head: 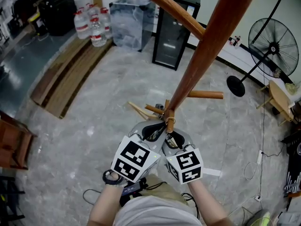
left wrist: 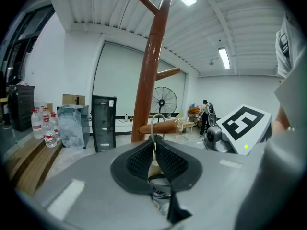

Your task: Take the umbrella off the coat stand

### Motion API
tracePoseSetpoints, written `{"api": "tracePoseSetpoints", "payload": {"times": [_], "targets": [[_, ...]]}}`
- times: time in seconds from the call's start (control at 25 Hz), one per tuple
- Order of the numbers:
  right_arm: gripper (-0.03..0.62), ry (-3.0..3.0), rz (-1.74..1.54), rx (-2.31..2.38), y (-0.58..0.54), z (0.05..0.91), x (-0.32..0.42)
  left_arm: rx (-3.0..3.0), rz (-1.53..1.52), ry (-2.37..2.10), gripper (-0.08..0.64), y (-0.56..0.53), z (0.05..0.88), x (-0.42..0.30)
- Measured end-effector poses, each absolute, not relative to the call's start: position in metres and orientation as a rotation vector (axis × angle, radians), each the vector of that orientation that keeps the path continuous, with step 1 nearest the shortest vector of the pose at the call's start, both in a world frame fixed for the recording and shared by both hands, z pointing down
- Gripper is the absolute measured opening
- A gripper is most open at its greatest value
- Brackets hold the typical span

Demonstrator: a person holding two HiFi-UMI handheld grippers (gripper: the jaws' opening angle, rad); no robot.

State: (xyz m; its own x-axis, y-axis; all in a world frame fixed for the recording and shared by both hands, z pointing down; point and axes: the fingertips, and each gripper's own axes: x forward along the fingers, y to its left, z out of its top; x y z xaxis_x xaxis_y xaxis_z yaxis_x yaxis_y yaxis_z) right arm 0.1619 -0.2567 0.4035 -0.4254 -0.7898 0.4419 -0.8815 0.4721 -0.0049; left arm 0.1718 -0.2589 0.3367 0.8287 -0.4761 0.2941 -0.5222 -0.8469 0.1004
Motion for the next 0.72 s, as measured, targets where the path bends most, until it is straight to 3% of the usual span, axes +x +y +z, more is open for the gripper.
{"api": "tracePoseSetpoints", "payload": {"times": [0.72], "targets": [[0.126, -2.357, 0.303, 1.426, -0.236, 0.383, 0.148, 2.875, 0.327, -0.75, 0.025, -0.237, 0.318, 0.158]]}}
